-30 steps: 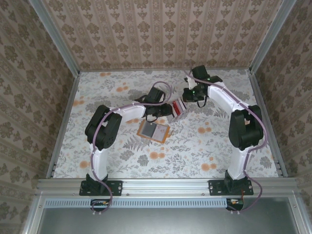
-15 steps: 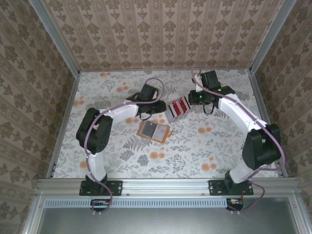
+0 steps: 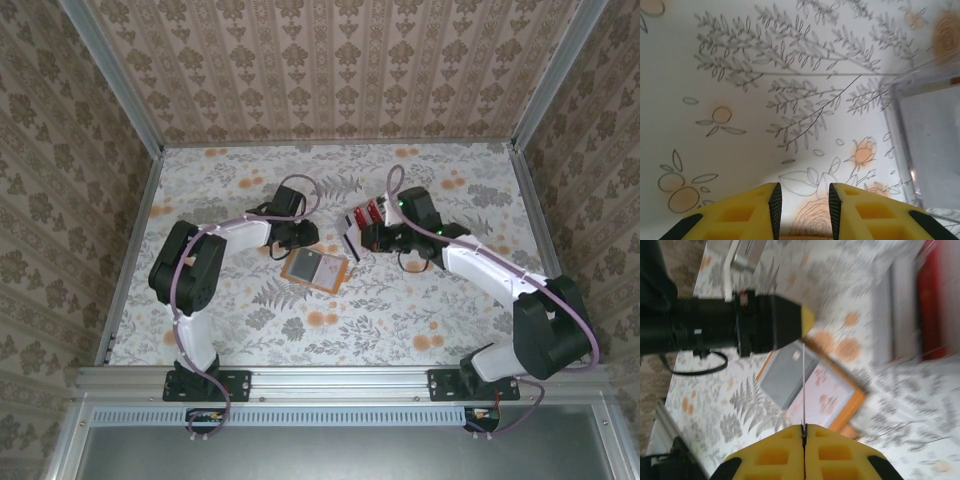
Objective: Put the credit cards into the card holder
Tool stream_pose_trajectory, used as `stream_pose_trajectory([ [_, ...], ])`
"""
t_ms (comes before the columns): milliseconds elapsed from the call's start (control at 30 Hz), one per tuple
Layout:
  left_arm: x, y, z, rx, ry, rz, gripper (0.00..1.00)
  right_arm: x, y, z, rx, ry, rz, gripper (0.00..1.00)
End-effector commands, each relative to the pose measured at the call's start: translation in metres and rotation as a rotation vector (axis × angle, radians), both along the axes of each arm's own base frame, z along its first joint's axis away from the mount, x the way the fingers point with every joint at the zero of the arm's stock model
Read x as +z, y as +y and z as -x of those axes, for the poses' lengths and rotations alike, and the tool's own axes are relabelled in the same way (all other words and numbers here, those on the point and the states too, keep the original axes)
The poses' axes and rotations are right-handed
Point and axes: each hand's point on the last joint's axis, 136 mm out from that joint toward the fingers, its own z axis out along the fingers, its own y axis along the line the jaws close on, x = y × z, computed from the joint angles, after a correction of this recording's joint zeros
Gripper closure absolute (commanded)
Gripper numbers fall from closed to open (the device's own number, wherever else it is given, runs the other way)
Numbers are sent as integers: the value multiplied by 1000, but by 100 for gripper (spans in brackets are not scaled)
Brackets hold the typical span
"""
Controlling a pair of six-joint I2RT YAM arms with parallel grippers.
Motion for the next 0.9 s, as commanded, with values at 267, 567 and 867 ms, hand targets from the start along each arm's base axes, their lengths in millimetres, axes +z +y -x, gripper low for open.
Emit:
stream_pose_trajectory([
  [267,-13,42,39,19,27,-111,69,-50,52,18,19,70,-23,94],
  [567,-19,52,49,45,28,-129,69,-76,65,11,33,88,-54,94],
  [867,-22,50,46,38,31,-135,71,-91,74,7,93,125,-69,93],
])
